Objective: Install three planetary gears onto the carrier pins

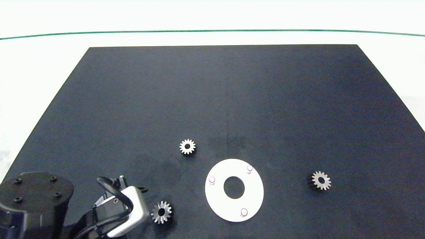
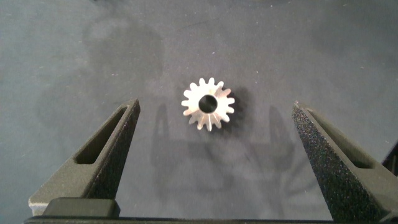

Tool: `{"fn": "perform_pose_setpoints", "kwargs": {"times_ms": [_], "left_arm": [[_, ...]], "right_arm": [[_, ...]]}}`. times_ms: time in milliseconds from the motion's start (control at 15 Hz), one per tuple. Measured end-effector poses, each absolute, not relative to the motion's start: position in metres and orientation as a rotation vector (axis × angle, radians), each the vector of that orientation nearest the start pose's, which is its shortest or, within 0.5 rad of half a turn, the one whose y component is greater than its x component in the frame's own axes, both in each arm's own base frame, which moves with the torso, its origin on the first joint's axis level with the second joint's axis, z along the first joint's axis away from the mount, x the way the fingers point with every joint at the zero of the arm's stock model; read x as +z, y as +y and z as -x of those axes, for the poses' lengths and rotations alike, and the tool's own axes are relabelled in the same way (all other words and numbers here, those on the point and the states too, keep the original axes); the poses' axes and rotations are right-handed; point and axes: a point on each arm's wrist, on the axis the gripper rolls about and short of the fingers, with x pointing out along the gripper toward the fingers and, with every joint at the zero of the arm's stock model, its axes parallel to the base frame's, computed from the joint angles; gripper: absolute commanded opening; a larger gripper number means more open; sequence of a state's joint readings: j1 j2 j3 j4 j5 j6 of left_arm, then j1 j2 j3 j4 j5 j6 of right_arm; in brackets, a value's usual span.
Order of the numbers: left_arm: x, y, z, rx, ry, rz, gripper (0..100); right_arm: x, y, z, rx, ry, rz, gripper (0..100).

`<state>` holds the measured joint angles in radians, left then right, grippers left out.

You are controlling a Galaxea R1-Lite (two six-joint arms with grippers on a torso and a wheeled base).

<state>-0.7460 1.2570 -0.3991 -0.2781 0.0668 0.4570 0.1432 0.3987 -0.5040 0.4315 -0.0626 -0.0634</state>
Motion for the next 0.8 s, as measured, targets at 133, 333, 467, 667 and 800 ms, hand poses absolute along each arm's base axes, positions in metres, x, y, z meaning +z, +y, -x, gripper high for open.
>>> {"fn": "perform_pose_setpoints", "kwargs": {"times_ms": [133, 333, 467, 667, 800], "left_arm": [[0.143, -0.116, -0.128, -0.777, 0.382, -0.659, 100], [0.137, -0.124, -0.136, -0.773, 0.346, -0.641, 96], [0.129, -0.125, -0.137, -0.778, 0.353, -0.644, 93], [0.123, -0.125, -0.137, -0.782, 0.376, -0.653, 91], [0.121, -0.123, -0.136, -0.781, 0.384, -0.653, 91]], "right_arm": [[0.176, -0.003, 0.013, 0.091, 0.328, 0.097, 100], [0.176, -0.003, 0.012, 0.091, 0.331, 0.098, 100], [0.176, -0.003, 0.012, 0.091, 0.331, 0.098, 100], [0.175, -0.003, 0.012, 0.09, 0.335, 0.098, 100], [0.174, -0.003, 0.012, 0.09, 0.336, 0.1, 100]]}}
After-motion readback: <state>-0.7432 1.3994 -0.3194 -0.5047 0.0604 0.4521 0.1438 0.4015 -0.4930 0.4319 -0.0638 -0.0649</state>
